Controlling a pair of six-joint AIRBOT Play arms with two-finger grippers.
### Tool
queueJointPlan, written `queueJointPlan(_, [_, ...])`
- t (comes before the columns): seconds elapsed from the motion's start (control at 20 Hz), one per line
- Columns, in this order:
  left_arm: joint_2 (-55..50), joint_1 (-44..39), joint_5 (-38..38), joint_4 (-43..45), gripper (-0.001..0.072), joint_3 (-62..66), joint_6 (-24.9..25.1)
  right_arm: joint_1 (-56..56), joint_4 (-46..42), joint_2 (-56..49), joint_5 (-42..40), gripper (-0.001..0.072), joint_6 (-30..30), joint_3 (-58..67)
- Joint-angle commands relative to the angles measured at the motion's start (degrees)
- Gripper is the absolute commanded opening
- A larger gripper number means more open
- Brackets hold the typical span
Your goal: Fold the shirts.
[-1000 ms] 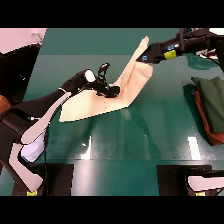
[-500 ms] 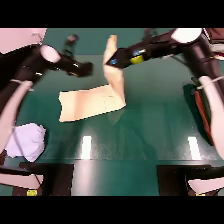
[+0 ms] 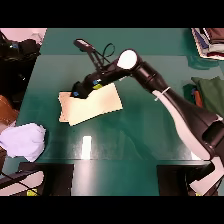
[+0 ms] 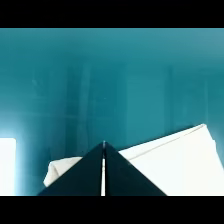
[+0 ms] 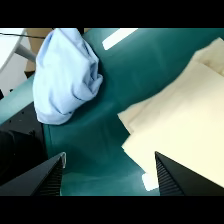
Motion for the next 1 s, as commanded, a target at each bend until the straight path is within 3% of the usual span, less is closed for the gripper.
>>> queueJointPlan(0.0, [0.90, 1.31, -2.99, 0.17, 0.0029, 0.00, 1.05, -8.09, -3.89, 3.76, 3.98, 0.0615, 1.57, -8.07])
queueJointPlan(0.2, [0.90, 1.14, -4.15, -0.72, 0.0029, -0.02, 1.09, -21.88, -7.06, 6.19, 3.82, 0.0617, 5.62, -21.33])
queueJointPlan(0.4, [0.90, 0.70, -4.02, -2.01, 0.0029, -0.02, 2.12, -28.41, 0.09, 0.35, 3.65, 0.0624, 5.77, -27.04])
queueJointPlan(0.6, [0.70, -1.07, -3.50, -1.95, 0.0029, -0.42, 3.10, -25.22, 9.07, -6.58, 4.09, 0.0623, 3.85, -25.22])
queueJointPlan(0.85, [-0.11, -4.79, -2.97, -1.92, 0.0029, -0.42, 3.65, -16.11, 8.92, -14.05, 4.04, 0.0617, 3.91, -12.41])
queueJointPlan(0.95, [-0.11, -5.97, -2.97, -1.92, 0.0029, -0.42, 3.63, -13.73, 8.39, -16.39, 4.26, 0.0462, 3.89, -7.69])
